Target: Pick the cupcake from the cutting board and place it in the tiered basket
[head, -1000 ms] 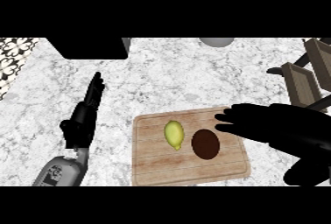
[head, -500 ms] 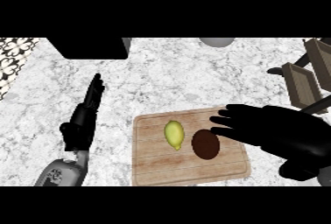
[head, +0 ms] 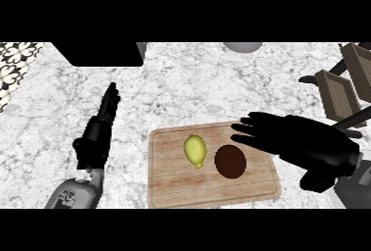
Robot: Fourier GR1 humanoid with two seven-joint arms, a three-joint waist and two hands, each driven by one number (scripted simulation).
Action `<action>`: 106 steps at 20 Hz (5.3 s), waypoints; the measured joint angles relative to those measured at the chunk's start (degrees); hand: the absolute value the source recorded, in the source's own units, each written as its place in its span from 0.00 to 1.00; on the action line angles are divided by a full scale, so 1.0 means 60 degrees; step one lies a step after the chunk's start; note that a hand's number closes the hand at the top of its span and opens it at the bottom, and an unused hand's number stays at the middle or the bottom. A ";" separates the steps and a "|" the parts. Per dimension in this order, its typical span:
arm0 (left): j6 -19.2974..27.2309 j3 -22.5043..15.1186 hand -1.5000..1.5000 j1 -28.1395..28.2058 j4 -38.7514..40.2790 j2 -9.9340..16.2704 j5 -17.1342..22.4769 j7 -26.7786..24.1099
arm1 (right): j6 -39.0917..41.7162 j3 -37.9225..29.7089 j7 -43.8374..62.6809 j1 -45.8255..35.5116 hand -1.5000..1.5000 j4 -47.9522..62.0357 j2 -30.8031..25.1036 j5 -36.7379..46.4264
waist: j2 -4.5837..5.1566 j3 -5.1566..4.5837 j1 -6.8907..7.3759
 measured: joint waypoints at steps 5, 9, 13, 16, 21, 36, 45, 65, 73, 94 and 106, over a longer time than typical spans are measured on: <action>-0.0099 0.0057 0.50 0.0179 -0.0197 -0.0167 -0.0228 0.0096 | -0.0195 -0.0072 -0.0384 -0.0097 0.00 0.0848 0.0341 0.0544 | 0.0000 -0.0001 0.0004; -0.0480 0.0471 0.50 0.0070 -0.0225 -0.0014 -0.0080 0.0168 | -0.0275 0.0067 -0.0483 0.0155 0.00 0.0999 0.0568 0.0857 | -0.0002 -0.0002 -0.0008; -0.0643 0.0529 0.50 0.0217 -0.0359 -0.0082 -0.0182 0.0198 | -0.0478 0.0014 -0.0873 0.0188 0.00 0.1368 0.0662 0.1023 | -0.0001 -0.0001 -0.0004; -0.0667 0.0606 0.50 0.0155 -0.0307 -0.0169 -0.0288 0.0220 | -0.0588 0.0094 -0.0977 0.0161 0.00 0.1560 0.0842 0.1144 | -0.0002 -0.0001 -0.0007; -0.0703 0.0586 0.50 0.0311 -0.0272 -0.0396 -0.0459 0.0031 | -0.0700 0.0305 -0.1082 0.0077 0.00 0.1986 0.1197 0.1431 | -0.0001 -0.0002 0.0000; -0.1015 0.1004 0.50 0.0110 0.0061 -0.0661 -0.0669 -0.0087 | -0.0518 0.0838 -0.0680 0.0108 0.00 0.2522 0.2306 0.2402 | -0.0004 -0.0004 -0.0013; -0.1089 0.1086 0.50 0.0166 -0.0141 -0.0813 -0.0932 0.0083 | -0.0790 0.0704 -0.0956 0.0146 0.00 0.3137 0.2721 0.2865 | -0.0004 -0.0003 -0.0013; -0.1371 0.1335 0.50 0.0192 0.0024 -0.0989 -0.1007 -0.0177 | -0.3288 0.0314 -0.2000 0.0509 1.00 0.4686 0.3811 0.3668 | -0.0046 -0.0019 -0.0007; -0.1266 0.1455 0.50 0.0255 0.0097 -0.1011 -0.1093 -0.0175 | -0.3510 -0.0719 -0.0422 0.0349 1.00 0.4937 0.3629 0.4403 | -0.0090 -0.0037 -0.0256; -0.1460 0.1576 0.50 0.0358 -0.0206 -0.0853 -0.0934 0.0072 | 0.3881 -0.5899 0.7690 -0.3698 1.00 -0.1011 0.2330 0.4852 | -0.0134 -0.0032 -0.0245; -0.1450 0.1363 0.50 0.0281 -0.0055 -0.1035 -0.1075 -0.0018 | 0.6048 -0.8046 0.8909 -0.8941 1.00 0.0498 0.1318 0.4625 | -0.0071 -0.0023 -0.0024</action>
